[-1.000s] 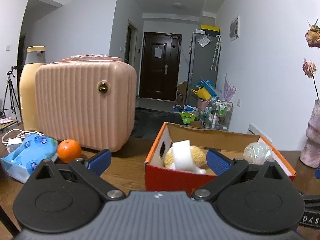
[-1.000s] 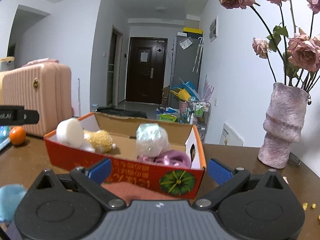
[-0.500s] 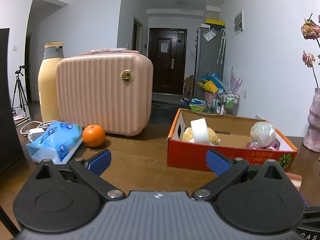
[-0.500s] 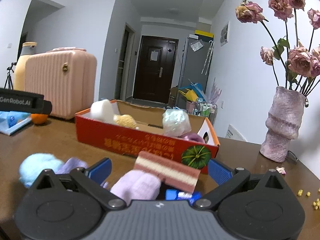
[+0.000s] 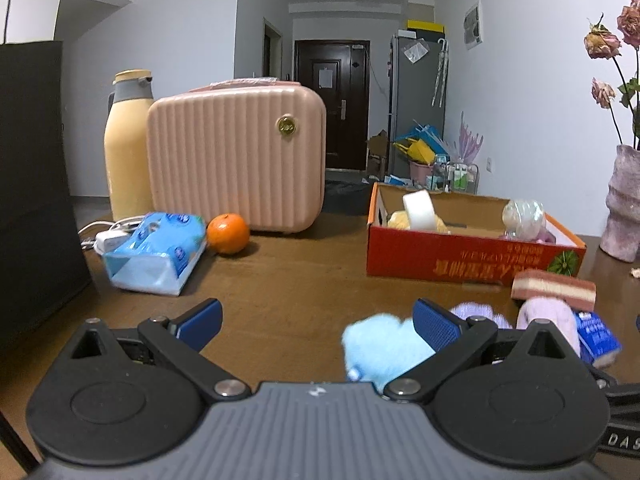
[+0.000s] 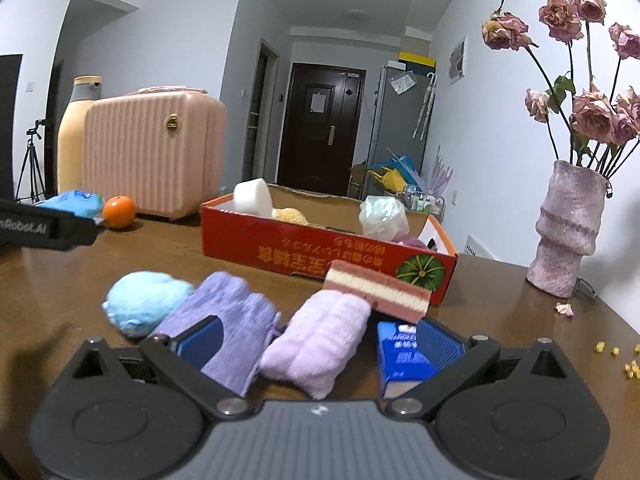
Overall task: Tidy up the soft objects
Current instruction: 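Withdraw both grippers from the box back over the table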
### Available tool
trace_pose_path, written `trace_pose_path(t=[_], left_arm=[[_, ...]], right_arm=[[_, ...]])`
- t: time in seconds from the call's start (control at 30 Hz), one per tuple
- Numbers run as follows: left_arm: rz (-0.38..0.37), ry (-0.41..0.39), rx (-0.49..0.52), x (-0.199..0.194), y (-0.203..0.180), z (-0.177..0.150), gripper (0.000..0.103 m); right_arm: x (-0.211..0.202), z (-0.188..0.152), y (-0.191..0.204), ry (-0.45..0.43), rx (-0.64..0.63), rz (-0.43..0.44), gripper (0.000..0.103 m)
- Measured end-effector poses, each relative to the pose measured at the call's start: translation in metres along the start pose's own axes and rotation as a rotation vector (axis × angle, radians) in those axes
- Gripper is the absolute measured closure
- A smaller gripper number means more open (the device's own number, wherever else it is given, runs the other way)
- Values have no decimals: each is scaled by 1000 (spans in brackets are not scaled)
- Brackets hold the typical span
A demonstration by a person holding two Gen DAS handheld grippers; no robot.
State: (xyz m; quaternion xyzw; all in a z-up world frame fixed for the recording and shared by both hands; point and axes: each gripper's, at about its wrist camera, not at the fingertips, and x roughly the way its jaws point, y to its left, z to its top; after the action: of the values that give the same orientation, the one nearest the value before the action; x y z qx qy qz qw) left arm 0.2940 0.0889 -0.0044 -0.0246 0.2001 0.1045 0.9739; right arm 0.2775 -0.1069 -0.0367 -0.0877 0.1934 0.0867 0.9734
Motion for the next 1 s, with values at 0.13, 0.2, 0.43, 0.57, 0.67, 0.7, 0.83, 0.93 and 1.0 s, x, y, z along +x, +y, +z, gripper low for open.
trace_pose_path(t=[0.13,0.2,0.43,0.57,0.67,0.7,0.83,0.93,1.0], left_arm=[[-9,23,3,-13,14,-10,0],[-12,29,4,-17,20,-13,0],[-26,56,-43,-24,45,-16,0],[-33,68,-58,-23,54,-15,0],[-32,72,-50,-23,58,-16,0],[-31,74,-49,-23,59,-17,0],[-27,87,-55,-20,64,-16,0],[-23,99,-48,-18,67,-17,0],[-21,105,-46,-16,68,-18,0]], right_arm=[[-8,-4,11,15,6,5,0],[-12,-6,15,21,11,7,0],[-17,-11,31,38,0,12,0],[-11,-11,35,60,-1,11,0],[-6,-11,38,78,-6,15,0],[-4,-11,39,83,-8,20,0],[5,-8,46,90,-8,39,0],[14,-5,52,105,-1,59,0],[19,-3,57,112,-2,73,0]])
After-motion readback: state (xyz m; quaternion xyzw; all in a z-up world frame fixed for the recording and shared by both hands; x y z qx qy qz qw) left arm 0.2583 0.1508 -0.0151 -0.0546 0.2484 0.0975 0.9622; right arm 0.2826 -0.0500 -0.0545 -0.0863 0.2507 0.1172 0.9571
